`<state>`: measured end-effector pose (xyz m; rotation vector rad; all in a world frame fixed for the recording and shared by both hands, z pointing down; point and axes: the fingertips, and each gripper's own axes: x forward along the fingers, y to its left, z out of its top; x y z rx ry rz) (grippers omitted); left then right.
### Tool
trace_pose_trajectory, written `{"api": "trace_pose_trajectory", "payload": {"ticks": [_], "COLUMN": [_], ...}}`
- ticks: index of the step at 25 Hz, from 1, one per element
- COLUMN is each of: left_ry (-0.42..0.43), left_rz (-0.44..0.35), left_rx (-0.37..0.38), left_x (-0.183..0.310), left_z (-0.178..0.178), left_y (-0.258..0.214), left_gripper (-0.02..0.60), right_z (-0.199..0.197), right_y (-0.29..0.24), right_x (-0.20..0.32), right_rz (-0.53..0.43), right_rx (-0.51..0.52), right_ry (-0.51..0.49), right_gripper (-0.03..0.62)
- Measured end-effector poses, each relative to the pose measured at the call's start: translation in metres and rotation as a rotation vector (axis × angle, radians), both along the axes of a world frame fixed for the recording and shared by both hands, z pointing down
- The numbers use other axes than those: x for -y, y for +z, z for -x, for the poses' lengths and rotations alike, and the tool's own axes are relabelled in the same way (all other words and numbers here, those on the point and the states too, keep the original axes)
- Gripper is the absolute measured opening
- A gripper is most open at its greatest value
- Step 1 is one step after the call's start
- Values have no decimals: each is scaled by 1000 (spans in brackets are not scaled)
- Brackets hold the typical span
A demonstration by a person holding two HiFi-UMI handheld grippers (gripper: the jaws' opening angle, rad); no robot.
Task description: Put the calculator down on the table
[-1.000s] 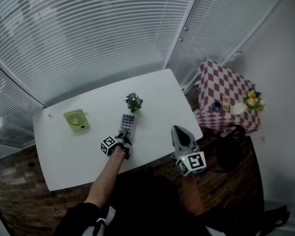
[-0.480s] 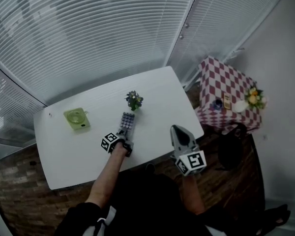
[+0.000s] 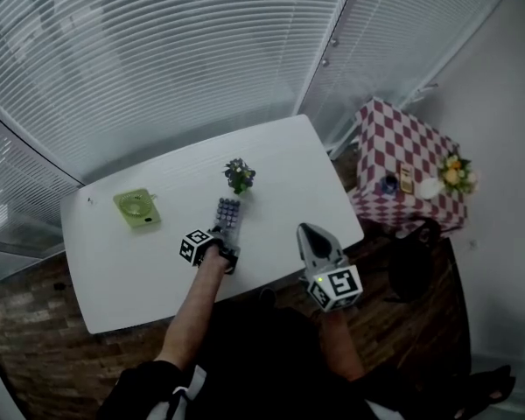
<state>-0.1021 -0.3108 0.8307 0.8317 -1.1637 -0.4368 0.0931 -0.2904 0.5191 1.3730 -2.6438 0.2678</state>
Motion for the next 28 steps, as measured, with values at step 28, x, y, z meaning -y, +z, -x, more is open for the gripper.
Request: {"api": "trace_pose_trajectory", "payload": {"ticks": [28], "left_ry": [-72], "left_rz": [-417], "left_rx": [-107], "left_x": [-9], "left_z": [24], "left_y": [-148], "left_gripper": [282], "right_z": [4], "right_y": [0], "right_x": [11], "right_rz": [-8], "right_rx": [27], "right_ry": [-32], "right_gripper": [6]}}
